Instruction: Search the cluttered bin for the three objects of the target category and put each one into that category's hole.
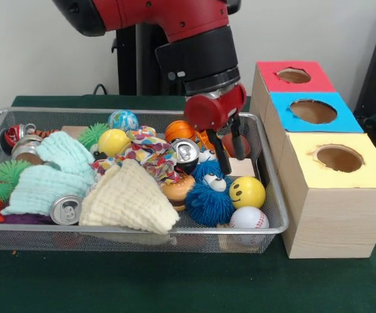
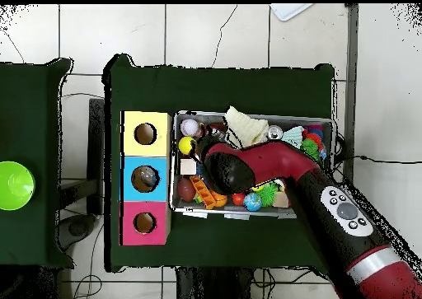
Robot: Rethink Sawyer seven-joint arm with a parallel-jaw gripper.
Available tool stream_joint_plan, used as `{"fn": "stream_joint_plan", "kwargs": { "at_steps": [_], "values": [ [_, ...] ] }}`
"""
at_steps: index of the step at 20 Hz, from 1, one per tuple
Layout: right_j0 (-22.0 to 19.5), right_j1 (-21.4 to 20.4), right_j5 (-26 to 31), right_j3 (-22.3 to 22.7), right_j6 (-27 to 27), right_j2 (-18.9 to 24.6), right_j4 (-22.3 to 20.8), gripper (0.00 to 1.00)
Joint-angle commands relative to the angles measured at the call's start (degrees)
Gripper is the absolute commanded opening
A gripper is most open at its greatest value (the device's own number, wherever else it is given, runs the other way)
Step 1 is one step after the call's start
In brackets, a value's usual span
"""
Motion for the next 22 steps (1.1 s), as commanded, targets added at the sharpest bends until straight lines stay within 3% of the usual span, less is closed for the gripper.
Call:
{"fn": "stream_joint_plan", "kwargs": {
  "at_steps": [1,5,8,18,22],
  "values": [
    [5.00,1.80,1.36,-8.40,3.81,-11.64,-9.81,1.00],
    [8.20,1.96,1.36,-10.83,6.27,-15.71,-12.88,1.00],
    [8.74,1.48,2.12,-12.04,4.61,-16.69,-14.54,1.00],
    [6.64,-1.78,6.49,-13.20,-4.24,-14.92,-15.34,1.00],
    [8.26,-0.92,6.94,-15.01,-1.80,-17.66,-16.13,1.00]
  ]
}}
